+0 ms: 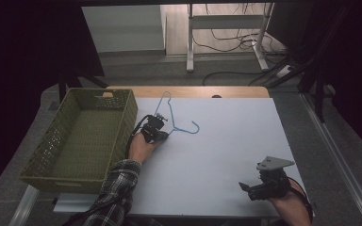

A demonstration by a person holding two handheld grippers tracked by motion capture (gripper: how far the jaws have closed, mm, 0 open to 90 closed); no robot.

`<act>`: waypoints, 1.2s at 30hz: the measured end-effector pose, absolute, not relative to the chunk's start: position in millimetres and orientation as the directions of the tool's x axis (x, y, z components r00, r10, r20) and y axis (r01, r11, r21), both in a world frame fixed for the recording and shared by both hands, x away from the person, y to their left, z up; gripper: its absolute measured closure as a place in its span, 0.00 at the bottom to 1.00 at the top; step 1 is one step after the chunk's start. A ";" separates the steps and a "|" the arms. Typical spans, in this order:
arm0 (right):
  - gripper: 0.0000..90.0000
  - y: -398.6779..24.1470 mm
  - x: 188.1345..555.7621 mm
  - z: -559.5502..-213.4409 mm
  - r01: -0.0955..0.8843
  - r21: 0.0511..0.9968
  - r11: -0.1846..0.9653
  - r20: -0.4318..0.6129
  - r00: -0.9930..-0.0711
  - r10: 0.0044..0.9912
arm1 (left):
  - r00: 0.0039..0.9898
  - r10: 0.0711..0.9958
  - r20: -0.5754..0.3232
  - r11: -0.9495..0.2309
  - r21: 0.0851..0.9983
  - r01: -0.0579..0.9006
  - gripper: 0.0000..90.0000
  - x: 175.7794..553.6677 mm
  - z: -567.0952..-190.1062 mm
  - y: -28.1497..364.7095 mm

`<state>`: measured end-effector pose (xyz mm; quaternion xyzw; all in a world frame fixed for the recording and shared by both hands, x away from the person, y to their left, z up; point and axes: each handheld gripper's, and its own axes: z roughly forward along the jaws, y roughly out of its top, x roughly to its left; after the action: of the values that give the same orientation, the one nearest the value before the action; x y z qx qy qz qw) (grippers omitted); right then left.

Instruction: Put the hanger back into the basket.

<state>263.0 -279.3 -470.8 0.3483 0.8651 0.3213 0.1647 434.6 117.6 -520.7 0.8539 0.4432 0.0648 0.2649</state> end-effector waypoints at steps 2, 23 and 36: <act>0.03 -278.8 263.1 -470.8 0.499 0.670 0.550 -0.059 -0.703 0.709 | 0.589 0.796 -0.140 -0.448 0.517 0.729 0.96 433.9 -521.3 119.7; 0.00 -236.3 310.0 -442.7 0.528 0.629 0.571 0.012 -0.741 0.672 | 0.589 0.792 -0.161 -0.420 0.557 0.717 0.96 429.1 -517.5 128.3; 0.16 -157.1 393.2 -443.5 0.450 0.605 0.657 -0.052 -0.801 0.596 | 0.589 0.788 -0.181 -0.405 0.568 0.716 0.96 428.2 -515.9 128.8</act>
<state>393.2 -157.1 -443.5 0.2900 0.9017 0.2958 0.1238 428.2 128.8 -515.9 0.8362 0.4496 0.0578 0.3087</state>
